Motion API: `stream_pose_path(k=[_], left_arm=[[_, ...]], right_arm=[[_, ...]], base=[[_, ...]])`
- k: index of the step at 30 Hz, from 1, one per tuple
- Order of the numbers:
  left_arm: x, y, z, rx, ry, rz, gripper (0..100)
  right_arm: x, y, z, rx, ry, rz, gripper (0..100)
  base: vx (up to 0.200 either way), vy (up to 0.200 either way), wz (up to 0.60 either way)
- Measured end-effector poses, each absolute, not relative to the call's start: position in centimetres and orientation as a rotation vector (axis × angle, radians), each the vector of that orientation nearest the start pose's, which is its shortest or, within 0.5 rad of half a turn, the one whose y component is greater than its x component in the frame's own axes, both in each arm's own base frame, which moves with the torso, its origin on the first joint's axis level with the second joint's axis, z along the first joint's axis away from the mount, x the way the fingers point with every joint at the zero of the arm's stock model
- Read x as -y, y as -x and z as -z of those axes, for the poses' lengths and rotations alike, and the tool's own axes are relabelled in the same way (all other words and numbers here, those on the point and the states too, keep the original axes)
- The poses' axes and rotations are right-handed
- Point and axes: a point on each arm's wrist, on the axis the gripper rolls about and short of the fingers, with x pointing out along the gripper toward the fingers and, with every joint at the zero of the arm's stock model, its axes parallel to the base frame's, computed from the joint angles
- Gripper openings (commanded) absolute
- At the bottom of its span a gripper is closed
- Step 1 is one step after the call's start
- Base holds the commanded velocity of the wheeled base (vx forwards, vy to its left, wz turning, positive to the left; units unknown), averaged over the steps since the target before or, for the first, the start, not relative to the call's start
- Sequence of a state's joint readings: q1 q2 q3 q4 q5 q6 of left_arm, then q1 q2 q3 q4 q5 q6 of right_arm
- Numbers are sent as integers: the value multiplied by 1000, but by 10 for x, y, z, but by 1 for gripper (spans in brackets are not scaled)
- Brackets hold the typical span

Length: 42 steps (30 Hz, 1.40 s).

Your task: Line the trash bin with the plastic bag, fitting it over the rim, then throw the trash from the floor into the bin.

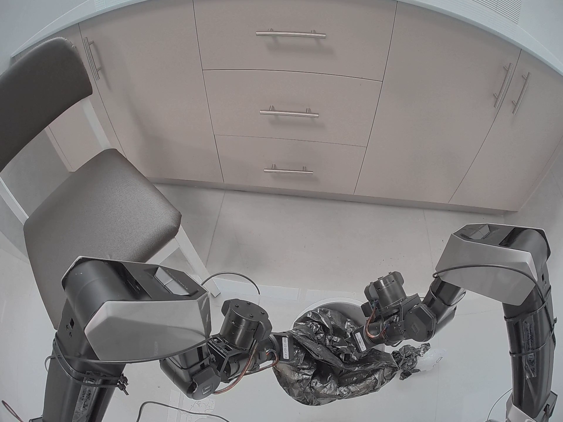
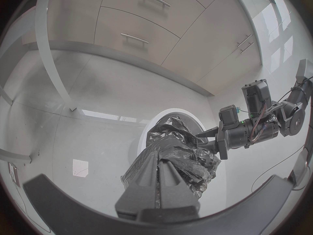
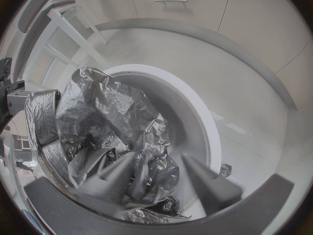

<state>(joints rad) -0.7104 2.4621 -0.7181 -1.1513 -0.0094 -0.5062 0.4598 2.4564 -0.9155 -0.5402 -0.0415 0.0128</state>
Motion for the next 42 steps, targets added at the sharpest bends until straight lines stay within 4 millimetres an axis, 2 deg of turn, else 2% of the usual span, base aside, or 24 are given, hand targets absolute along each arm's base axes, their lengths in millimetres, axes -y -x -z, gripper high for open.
stream_pose_path(k=[8, 12, 19, 23, 29, 32, 42], left_arm=[[237, -275, 54, -726, 264, 534, 0], [237, -275, 54, -726, 264, 534, 0], [237, -275, 54, -726, 265, 534, 0], [237, -275, 54, -727, 267, 533, 0], [237, -276, 53, -728, 293, 525, 0], [237, -277, 51, -731, 334, 511, 0], [240, -282, 43, -717, 406, 500, 0]], right_arm=[[-160, -325, 62, -978, 219, -375, 100], [-162, -322, 44, -954, 151, -358, 100], [-171, -311, 0, -877, 36, -385, 100], [-177, -306, -12, -846, 35, -406, 100], [-176, -289, -12, -861, 75, -427, 100], [-175, -272, -8, -866, 108, -456, 100], [-170, -222, -3, -711, 168, -594, 100]], base=[[0, 0, 0], [0, 0, 0], [0, 0, 0], [0, 0, 0], [0, 0, 0], [0, 0, 0], [0, 0, 0]])
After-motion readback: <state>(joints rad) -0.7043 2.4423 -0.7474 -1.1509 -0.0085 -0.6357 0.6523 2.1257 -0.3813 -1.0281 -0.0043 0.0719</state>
